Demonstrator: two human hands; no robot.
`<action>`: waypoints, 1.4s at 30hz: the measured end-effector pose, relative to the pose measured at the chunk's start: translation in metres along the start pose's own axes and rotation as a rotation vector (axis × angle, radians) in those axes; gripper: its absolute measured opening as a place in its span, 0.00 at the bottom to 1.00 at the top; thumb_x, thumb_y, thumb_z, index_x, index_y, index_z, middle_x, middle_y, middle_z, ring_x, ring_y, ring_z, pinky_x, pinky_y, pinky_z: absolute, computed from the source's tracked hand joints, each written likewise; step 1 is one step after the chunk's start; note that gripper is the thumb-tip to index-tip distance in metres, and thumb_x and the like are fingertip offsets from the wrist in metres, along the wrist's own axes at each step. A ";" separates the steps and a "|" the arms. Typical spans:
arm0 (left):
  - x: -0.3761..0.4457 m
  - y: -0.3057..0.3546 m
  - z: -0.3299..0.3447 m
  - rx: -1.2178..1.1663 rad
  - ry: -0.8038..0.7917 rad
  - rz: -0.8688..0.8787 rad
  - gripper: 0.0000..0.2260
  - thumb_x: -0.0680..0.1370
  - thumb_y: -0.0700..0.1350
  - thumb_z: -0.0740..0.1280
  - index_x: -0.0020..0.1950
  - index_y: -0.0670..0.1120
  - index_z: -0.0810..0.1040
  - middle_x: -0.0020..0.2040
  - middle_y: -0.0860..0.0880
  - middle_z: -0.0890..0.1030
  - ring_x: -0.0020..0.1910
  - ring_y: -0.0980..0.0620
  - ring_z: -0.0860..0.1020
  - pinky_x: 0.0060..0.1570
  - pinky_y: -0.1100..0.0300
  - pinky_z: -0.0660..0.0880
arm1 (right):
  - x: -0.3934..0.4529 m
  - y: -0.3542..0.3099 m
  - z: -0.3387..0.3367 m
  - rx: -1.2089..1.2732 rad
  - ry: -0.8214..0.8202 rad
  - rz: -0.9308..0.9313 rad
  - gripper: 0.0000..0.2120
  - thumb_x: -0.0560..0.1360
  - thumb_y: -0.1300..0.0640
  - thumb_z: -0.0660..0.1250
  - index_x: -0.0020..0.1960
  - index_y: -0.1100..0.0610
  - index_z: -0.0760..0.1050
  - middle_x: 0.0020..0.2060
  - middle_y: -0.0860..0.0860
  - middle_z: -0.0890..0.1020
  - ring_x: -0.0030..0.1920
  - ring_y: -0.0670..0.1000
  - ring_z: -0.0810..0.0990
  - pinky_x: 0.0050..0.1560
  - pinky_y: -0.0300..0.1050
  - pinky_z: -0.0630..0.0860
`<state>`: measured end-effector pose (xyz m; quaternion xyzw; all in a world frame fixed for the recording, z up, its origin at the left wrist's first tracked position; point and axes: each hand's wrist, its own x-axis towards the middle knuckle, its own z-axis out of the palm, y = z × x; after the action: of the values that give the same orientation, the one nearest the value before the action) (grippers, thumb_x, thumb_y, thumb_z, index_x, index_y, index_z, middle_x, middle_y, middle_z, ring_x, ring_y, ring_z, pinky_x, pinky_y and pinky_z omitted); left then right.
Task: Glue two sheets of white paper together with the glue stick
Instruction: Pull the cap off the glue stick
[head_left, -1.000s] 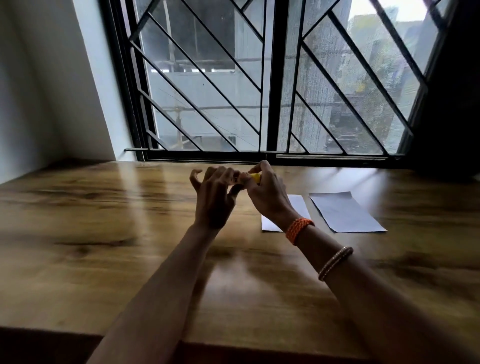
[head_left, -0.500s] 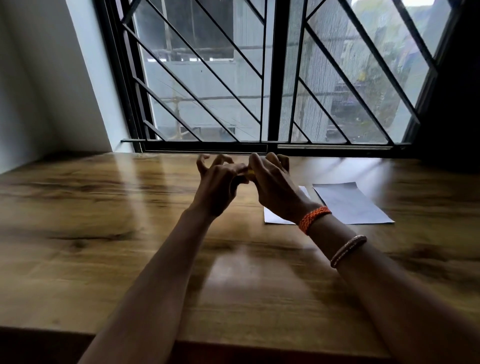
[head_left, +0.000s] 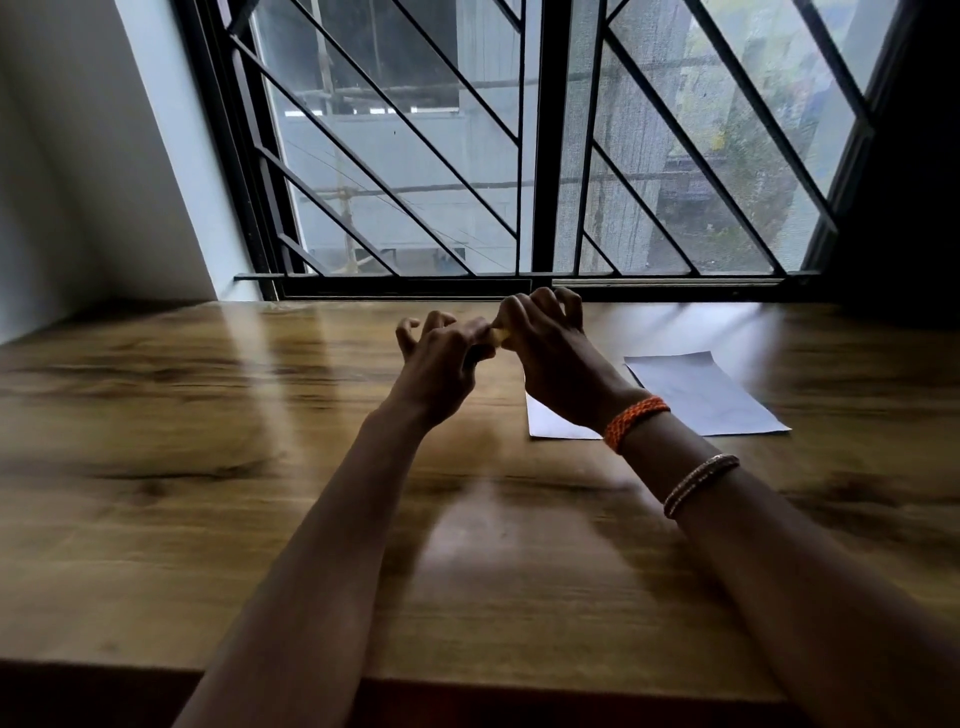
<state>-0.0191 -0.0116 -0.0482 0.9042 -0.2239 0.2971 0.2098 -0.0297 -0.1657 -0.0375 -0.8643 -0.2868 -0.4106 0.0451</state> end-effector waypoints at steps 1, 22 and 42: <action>0.000 -0.001 0.000 0.000 -0.012 -0.012 0.08 0.78 0.41 0.59 0.54 0.48 0.76 0.52 0.46 0.80 0.61 0.47 0.69 0.58 0.50 0.54 | 0.000 0.000 0.002 0.058 0.003 0.038 0.13 0.68 0.73 0.61 0.48 0.60 0.69 0.43 0.54 0.75 0.45 0.55 0.71 0.51 0.45 0.58; -0.006 -0.022 -0.011 -0.204 0.018 -0.247 0.09 0.75 0.48 0.65 0.53 0.47 0.79 0.49 0.48 0.84 0.53 0.48 0.77 0.53 0.54 0.58 | -0.002 -0.012 0.006 0.480 -0.065 0.133 0.11 0.72 0.68 0.69 0.53 0.62 0.76 0.48 0.57 0.82 0.46 0.55 0.80 0.47 0.46 0.74; 0.000 -0.012 -0.018 -0.892 0.150 -0.547 0.05 0.76 0.45 0.66 0.41 0.48 0.79 0.39 0.52 0.81 0.39 0.53 0.78 0.40 0.58 0.75 | -0.004 -0.054 0.008 0.667 -0.457 0.093 0.20 0.70 0.55 0.73 0.59 0.58 0.71 0.49 0.51 0.80 0.48 0.46 0.74 0.47 0.32 0.69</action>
<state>-0.0204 0.0072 -0.0381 0.7288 -0.0690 0.1712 0.6594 -0.0553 -0.1199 -0.0538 -0.8833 -0.3676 -0.0899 0.2767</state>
